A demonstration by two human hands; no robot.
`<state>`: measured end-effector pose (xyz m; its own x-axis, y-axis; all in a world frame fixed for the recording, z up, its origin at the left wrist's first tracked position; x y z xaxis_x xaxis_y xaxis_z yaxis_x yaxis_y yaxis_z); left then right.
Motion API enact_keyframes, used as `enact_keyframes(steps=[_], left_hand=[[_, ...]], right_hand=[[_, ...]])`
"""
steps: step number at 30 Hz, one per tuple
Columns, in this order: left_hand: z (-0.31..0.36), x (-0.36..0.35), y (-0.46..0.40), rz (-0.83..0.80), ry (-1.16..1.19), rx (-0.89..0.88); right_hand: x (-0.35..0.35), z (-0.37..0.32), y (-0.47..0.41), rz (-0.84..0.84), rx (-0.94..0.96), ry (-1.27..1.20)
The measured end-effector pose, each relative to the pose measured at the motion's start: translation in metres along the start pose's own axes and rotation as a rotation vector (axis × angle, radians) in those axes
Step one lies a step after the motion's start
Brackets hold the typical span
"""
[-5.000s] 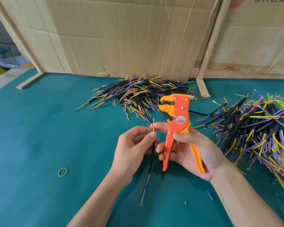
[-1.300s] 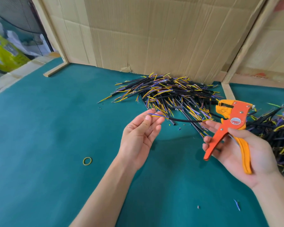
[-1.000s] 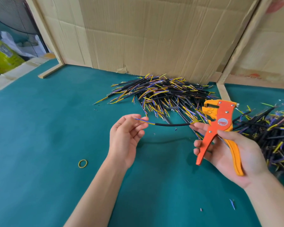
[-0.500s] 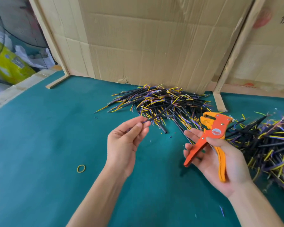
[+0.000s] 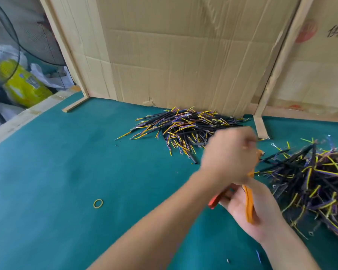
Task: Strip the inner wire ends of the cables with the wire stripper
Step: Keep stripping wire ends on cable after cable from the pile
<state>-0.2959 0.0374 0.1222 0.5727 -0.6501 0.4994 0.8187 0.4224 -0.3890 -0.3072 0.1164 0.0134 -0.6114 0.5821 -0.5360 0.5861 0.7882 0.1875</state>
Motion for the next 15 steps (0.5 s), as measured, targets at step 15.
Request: enact_keyframes(steps=[15], left_hand=[[-0.150,0.045,-0.014,0.201,-0.389,0.588]], right_hand=[[-0.002,0.000,0.002,0.038,-0.046,0.002]])
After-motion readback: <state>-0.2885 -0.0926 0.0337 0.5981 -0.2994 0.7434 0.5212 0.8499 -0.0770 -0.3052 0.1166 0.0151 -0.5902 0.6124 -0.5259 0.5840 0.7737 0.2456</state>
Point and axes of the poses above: each hand's wrist, its own y-axis away from the middle knuckle, its own x-axis out of the back of the hand, z = x × y, the point moved 5 cm from there along -y, towards the middle knuckle, and after that the axes turned 12 degrees about y, right-handed, at the moved point
